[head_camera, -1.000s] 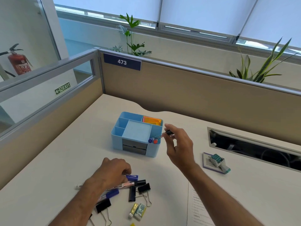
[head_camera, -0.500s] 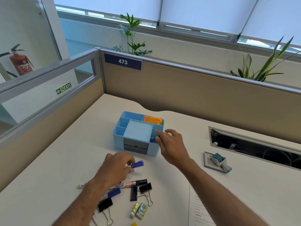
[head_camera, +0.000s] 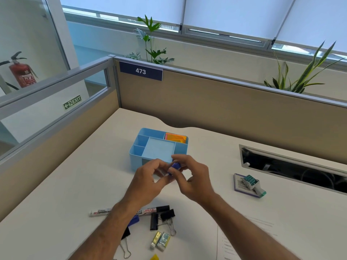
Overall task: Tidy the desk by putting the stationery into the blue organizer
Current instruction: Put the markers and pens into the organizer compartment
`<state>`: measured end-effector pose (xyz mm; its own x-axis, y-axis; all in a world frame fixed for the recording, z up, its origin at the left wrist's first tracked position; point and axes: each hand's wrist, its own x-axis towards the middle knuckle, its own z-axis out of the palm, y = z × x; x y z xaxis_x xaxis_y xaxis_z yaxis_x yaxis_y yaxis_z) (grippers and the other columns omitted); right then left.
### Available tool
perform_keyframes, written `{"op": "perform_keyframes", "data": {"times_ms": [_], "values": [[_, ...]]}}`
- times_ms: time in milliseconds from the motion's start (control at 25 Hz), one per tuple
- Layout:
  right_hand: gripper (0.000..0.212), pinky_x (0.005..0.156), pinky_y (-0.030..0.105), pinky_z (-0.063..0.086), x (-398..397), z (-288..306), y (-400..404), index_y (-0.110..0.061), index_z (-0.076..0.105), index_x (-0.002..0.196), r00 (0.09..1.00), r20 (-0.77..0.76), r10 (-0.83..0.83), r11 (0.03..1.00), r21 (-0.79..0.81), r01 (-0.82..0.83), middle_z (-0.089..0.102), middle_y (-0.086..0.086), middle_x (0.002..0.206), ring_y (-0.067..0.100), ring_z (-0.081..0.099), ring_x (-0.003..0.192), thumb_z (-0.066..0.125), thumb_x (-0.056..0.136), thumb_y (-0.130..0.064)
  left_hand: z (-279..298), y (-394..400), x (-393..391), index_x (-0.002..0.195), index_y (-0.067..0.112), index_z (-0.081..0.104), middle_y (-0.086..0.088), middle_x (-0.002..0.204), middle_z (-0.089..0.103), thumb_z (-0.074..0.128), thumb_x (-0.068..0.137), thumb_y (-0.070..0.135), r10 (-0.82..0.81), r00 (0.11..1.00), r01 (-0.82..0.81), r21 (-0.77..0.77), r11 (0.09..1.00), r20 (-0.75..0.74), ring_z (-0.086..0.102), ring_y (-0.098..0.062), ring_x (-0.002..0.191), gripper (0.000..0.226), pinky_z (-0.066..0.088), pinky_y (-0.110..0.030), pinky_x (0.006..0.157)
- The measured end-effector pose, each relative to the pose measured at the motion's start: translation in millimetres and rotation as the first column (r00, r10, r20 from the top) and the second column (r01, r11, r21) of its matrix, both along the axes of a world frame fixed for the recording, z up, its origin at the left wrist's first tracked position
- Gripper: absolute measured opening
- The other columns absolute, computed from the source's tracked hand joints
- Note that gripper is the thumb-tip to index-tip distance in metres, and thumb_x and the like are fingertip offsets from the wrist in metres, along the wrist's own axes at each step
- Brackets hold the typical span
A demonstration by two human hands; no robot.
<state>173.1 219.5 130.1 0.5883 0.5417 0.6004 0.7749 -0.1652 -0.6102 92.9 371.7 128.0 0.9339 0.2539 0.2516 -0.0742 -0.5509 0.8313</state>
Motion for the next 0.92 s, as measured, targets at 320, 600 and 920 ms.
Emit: {"op": "perform_keyframes", "data": {"times_ms": [320,600,920], "values": [[0.022,0.067,0.008,0.050,30.5,19.7,-26.1,-0.008,0.058,0.100,0.955,0.089,-0.284,0.951,0.152,0.269,0.068,0.007,0.089,0.010,0.062,0.076,0.072,0.083,-0.009,-18.6,24.8,-24.9,0.100,0.037,0.058,0.017,0.102,0.061,0.082,0.071,0.039,-0.020,0.737,0.371,0.379,0.848,-0.675,0.057,-0.004,0.090,0.038,0.048,-0.022,0.081],[0.019,0.067,0.011,0.049,37.0,17.6,-22.1,-0.005,0.062,0.096,0.937,0.189,-0.295,0.951,0.155,0.268,0.070,0.009,0.090,0.011,0.062,0.078,0.063,0.088,-0.022,-32.7,21.8,-26.1,0.103,0.034,0.063,0.018,0.092,0.055,0.077,0.077,0.039,0.029,0.759,0.430,0.533,0.729,-0.651,0.052,-0.008,0.092,0.030,0.032,-0.032,0.085],[0.025,0.061,0.035,0.059,53.2,-21.5,-14.0,-0.007,0.067,0.092,0.914,0.379,-0.143,0.960,-0.172,0.222,0.073,0.010,0.096,0.024,0.066,0.085,0.059,0.089,-0.031,-27.3,18.6,-25.5,0.093,0.037,0.061,0.019,0.092,0.061,0.072,0.081,0.043,0.025,0.868,0.234,0.454,0.860,-0.495,0.054,-0.004,0.092,0.017,0.039,-0.030,0.094]]}}
